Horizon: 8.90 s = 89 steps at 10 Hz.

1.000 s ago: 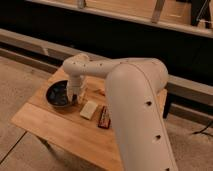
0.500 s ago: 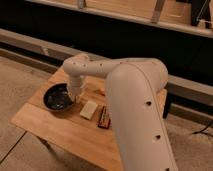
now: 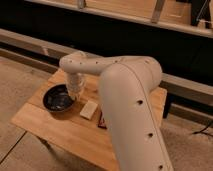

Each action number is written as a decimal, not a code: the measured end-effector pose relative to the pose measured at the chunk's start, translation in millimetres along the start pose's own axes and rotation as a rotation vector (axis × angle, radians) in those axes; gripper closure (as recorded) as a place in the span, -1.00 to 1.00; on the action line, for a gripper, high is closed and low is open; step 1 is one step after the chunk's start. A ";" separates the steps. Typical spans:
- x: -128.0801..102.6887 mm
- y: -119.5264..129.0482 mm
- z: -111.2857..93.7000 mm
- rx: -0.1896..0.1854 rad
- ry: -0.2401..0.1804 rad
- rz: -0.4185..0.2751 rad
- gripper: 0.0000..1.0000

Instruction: Drag the ceramic bowl in a circle

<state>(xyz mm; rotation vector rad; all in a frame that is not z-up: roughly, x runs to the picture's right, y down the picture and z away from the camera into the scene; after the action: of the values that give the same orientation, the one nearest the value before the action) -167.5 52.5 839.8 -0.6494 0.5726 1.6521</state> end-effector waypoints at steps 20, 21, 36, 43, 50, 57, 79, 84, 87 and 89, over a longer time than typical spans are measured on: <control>-9.4 -9.2 10.3 0.135 0.016 0.066 1.00; -15.3 -13.4 9.3 0.153 0.010 0.078 1.00; 41.9 -0.3 7.3 0.158 0.036 0.021 1.00; 9.5 -52.8 -8.2 0.301 -0.025 0.127 1.00; -4.2 39.7 14.2 0.382 -0.044 -0.025 1.00; 60.4 53.3 9.7 0.252 -0.012 -0.083 1.00; 81.5 51.0 -7.0 0.291 -0.030 -0.108 1.00; 96.3 -23.7 -28.1 0.248 -0.039 0.004 1.00; 70.4 -53.4 -26.9 0.280 -0.012 0.097 1.00; 45.0 -47.7 -24.4 0.332 -0.013 0.106 1.00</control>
<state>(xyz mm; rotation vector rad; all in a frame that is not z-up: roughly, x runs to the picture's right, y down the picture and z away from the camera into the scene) -123.9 75.7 790.2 -0.3702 0.8616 1.6091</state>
